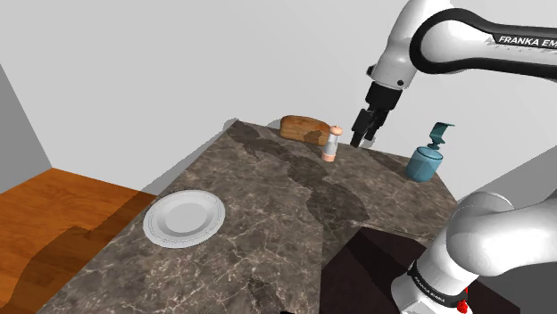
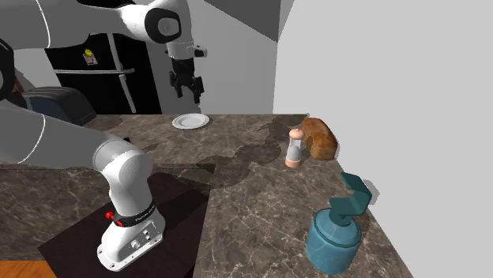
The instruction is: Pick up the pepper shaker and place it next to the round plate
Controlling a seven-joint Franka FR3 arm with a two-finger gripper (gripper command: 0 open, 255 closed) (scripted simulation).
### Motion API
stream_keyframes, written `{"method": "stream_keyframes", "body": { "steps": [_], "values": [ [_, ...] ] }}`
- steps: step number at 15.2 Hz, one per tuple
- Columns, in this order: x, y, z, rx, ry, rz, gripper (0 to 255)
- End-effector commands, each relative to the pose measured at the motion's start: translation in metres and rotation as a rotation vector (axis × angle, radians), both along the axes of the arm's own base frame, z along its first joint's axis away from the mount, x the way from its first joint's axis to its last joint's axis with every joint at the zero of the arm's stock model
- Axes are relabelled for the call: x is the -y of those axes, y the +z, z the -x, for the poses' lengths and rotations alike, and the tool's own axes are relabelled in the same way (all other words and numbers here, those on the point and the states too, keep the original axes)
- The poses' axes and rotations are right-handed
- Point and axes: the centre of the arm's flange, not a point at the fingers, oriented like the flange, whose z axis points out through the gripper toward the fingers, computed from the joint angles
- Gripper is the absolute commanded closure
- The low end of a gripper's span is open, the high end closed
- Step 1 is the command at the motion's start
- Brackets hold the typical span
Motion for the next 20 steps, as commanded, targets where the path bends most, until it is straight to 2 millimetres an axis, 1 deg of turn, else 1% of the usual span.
{"method": "stream_keyframes", "body": {
  "steps": [1,20],
  "values": [
    [0.0,0.0,0.0,0.0,0.0,0.0,0],
    [0.199,-0.064,-0.146,0.019,-0.062,-0.059,0]
  ]
}}
